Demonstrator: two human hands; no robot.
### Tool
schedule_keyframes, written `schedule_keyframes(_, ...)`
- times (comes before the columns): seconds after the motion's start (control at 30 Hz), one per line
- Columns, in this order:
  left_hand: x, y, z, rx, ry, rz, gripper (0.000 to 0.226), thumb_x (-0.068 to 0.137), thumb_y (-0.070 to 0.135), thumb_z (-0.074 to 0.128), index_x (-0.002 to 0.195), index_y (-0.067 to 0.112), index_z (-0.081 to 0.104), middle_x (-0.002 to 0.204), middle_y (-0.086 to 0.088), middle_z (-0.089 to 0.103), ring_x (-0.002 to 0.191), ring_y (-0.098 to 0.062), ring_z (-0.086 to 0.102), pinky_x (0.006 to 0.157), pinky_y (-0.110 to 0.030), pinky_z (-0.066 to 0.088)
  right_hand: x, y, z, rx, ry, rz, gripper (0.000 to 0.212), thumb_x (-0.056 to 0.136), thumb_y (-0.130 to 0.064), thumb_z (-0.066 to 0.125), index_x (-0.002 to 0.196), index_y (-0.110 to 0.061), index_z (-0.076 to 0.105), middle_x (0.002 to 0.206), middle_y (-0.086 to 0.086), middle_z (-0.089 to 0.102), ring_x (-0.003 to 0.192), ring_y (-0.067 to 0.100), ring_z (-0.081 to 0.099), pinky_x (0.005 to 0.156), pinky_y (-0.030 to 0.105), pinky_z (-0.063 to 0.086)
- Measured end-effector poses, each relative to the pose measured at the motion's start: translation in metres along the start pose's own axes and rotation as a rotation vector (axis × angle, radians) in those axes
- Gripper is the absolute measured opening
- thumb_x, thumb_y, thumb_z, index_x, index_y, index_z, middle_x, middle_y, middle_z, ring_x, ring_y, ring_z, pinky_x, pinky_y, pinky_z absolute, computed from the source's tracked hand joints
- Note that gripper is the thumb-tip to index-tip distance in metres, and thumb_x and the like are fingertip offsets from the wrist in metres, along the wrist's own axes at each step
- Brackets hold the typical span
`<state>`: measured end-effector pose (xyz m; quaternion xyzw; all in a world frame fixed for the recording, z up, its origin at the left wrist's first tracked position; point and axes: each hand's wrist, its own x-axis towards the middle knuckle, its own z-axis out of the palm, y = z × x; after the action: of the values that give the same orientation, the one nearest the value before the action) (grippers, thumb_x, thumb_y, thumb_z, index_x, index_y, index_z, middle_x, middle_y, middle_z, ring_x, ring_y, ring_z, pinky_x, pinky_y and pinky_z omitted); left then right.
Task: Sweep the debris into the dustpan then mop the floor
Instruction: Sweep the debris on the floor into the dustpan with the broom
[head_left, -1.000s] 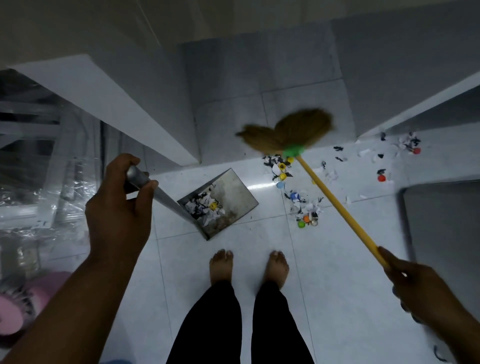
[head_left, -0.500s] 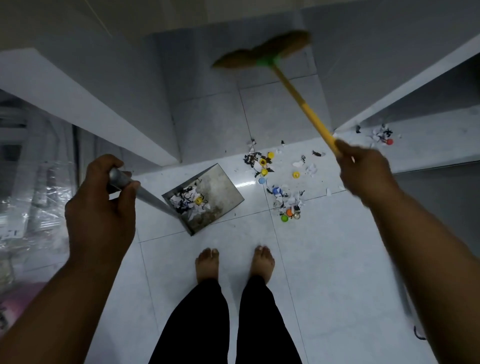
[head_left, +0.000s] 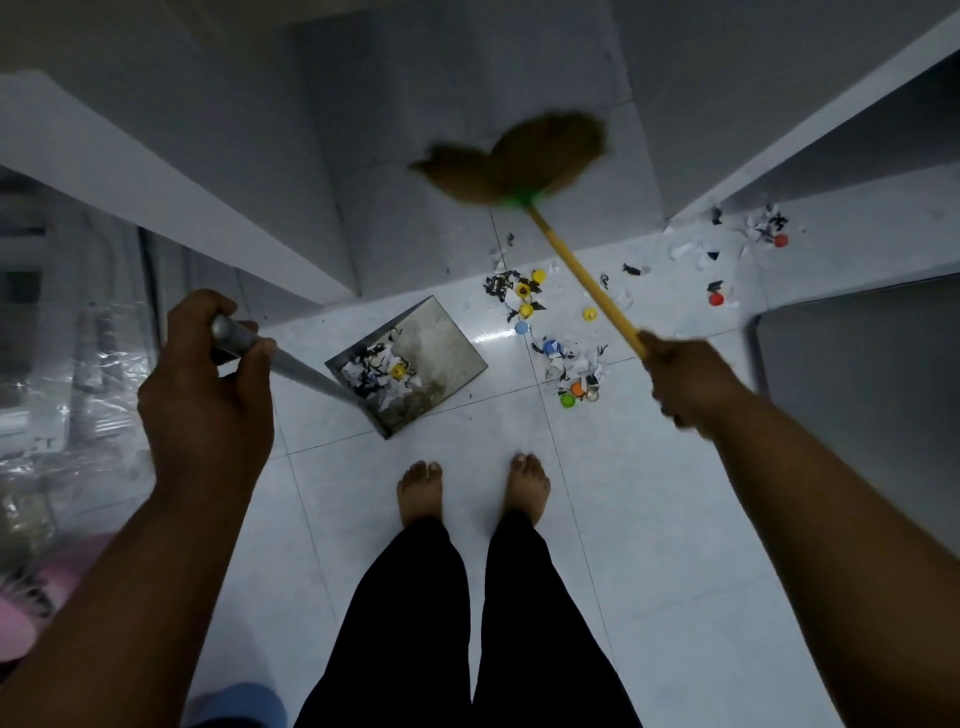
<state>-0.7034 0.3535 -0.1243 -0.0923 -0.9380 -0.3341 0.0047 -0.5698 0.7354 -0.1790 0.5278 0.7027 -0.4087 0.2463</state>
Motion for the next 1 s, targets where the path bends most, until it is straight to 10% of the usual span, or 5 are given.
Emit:
schedule_keyframes(0.13,-0.006,0.002,-0.007,0.021,-0.060,0.015,0.048,0.093,0.021,0.061,0.108,0.056,0.032,0.108,-0.004,0.065,0.088,-0.016,0.062,0.078,-0.033,0.052,-0.071,0.094,-0.009,-0.093,0.000,0.005,0.030,0.100,-0.030,0.049,0.124,-0.041,0.063,0.061,-0.001,0.051,0.042,0.016,0.041,0.033,0.017,0.030)
schedule_keyframes(0.37,-0.018,0.002,-0.017,0.040,-0.114,-0.034,0.046,0.093,0.018,0.062,0.101,0.055,0.035,0.103,0.009,0.062,0.076,0.013,0.055,0.077,-0.031,0.045,-0.172,0.165,-0.013,-0.111,-0.015,0.080,0.035,0.101,-0.025,0.049,0.133,-0.036,0.059,0.054,-0.007,0.048,0.036,0.004,0.034,0.032,0.012,0.027)
schedule_keyframes(0.53,-0.033,-0.003,-0.027,0.025,-0.153,-0.030,0.031,0.093,0.014,0.061,0.104,0.038,0.044,0.107,-0.003,0.066,0.088,-0.018,0.062,0.077,-0.028,0.046,-0.247,0.164,-0.021,0.037,-0.012,0.083,0.034,0.101,-0.026,0.050,0.131,-0.038,0.060,0.053,-0.009,0.047,0.040,0.007,0.034,0.035,0.014,0.029)
schedule_keyframes(0.77,-0.033,-0.002,-0.035,-0.003,-0.188,-0.025,0.047,0.093,0.011,0.059,0.098,0.052,0.037,0.106,-0.003,0.062,0.095,-0.012,0.058,0.075,-0.001,0.037,-0.319,0.159,-0.034,0.571,-0.013,0.228,0.030,0.091,-0.033,0.066,0.111,-0.054,0.058,0.055,0.003,0.039,0.045,0.014,0.027,0.041,0.020,0.026)
schedule_keyframes(1.0,-0.018,0.004,-0.027,-0.011,-0.168,0.007,0.049,0.092,0.010,0.060,0.097,0.055,0.039,0.102,0.008,0.058,0.081,-0.002,0.055,0.075,0.005,0.037,-0.283,0.189,-0.035,0.498,0.111,0.185,0.017,0.095,-0.020,0.060,0.090,-0.005,0.068,0.061,0.010,0.056,0.048,0.019,0.044,0.042,0.028,0.036)
